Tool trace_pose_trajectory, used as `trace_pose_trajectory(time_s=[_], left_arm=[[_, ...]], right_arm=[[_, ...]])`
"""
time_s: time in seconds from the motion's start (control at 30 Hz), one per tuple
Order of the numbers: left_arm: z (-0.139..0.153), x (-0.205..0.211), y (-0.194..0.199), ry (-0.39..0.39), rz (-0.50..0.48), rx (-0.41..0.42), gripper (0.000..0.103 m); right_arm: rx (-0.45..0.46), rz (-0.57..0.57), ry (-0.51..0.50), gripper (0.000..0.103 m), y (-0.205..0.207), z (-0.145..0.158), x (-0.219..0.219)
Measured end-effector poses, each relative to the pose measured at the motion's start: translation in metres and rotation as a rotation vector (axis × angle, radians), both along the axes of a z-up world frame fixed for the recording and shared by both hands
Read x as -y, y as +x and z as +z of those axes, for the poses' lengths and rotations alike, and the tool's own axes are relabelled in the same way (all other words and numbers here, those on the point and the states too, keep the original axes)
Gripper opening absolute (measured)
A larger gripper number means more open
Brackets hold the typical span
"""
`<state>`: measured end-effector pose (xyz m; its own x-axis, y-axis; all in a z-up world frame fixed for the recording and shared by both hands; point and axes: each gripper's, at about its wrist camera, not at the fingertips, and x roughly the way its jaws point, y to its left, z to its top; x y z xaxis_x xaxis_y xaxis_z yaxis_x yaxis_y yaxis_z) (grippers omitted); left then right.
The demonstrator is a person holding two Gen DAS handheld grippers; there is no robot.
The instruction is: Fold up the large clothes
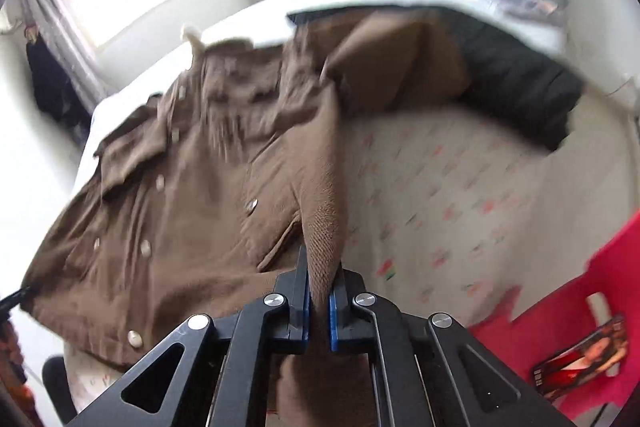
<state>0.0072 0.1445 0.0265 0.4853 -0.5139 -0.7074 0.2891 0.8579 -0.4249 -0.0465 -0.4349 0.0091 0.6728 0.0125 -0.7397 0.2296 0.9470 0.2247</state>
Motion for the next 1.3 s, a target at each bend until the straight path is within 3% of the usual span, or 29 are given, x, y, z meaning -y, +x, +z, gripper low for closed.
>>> trace_pose_trajectory(time_s=[0.03, 0.07, 0.1, 0.13, 0.2, 0.27, 0.33, 0.4, 0.5, 0.6, 0.77, 0.87, 1.13, 1.17, 1.2, 1.23, 1.27, 1.3], left_arm=[[0.004, 0.001, -0.004, 0.009, -0.020, -0.003, 0.008], [0.002, 0.003, -0.006, 0.050, -0.036, -0.018, 0.009], [-0.005, 0.006, -0.005, 0.110, -0.048, -0.045, 0.010], [-0.020, 0.013, -0.003, 0.207, -0.075, -0.094, 0.012], [-0.049, 0.020, 0.000, 0.375, -0.091, -0.185, 0.019], [-0.058, 0.025, 0.001, 0.463, -0.079, -0.192, 0.032], [-0.046, 0.028, 0.005, 0.471, -0.054, -0.147, 0.047], [-0.029, 0.031, 0.011, 0.460, -0.034, -0.070, 0.076], [-0.005, 0.054, 0.024, 0.476, -0.087, 0.066, 0.082], [-0.001, 0.093, 0.048, 0.520, -0.178, 0.150, 0.084], [-0.019, 0.166, 0.093, 0.640, -0.334, 0.263, 0.084], [-0.038, 0.198, 0.123, 0.713, -0.371, 0.291, 0.084], [-0.078, 0.229, 0.198, 0.710, -0.364, 0.235, 0.081], [-0.078, 0.228, 0.203, 0.696, -0.352, 0.236, 0.066], [-0.077, 0.226, 0.208, 0.681, -0.338, 0.238, 0.040], [-0.073, 0.224, 0.213, 0.652, -0.333, 0.225, 0.032], [-0.065, 0.217, 0.216, 0.612, -0.309, 0.219, 0.016], [-0.053, 0.209, 0.219, 0.586, -0.267, 0.230, 0.012]], right_arm=[[0.003, -0.035, -0.053, 0.003, -0.006, 0.009, 0.005], [-0.028, -0.094, -0.183, 0.002, -0.010, 0.013, 0.008], [-0.086, -0.148, -0.324, 0.002, -0.010, 0.014, 0.009], [-0.160, -0.174, -0.397, 0.002, -0.011, 0.006, 0.015], [-0.194, -0.192, -0.286, 0.004, -0.018, -0.008, 0.034], [-0.189, -0.180, -0.202, 0.007, -0.024, -0.017, 0.040], [-0.184, -0.176, -0.191, 0.019, -0.024, -0.021, 0.036], [-0.163, -0.134, -0.175, 0.035, -0.018, -0.017, 0.024], [-0.119, -0.065, -0.149, 0.050, 0.001, -0.009, 0.001], [-0.072, 0.004, -0.109, 0.060, 0.021, 0.002, -0.028], [-0.044, 0.084, -0.056, 0.062, 0.058, 0.003, -0.068], [-0.049, 0.121, -0.019, 0.062, 0.074, -0.003, -0.086], [-0.110, 0.166, -0.041, 0.062, 0.106, -0.021, -0.110], [-0.117, 0.168, -0.044, 0.062, 0.109, -0.023, -0.111], [-0.123, 0.170, -0.047, 0.062, 0.111, -0.024, -0.111], [-0.129, 0.172, -0.050, 0.062, 0.112, -0.026, -0.112], [-0.136, 0.176, -0.054, 0.062, 0.115, -0.028, -0.113], [-0.143, 0.181, -0.061, 0.062, 0.118, -0.029, -0.114]])
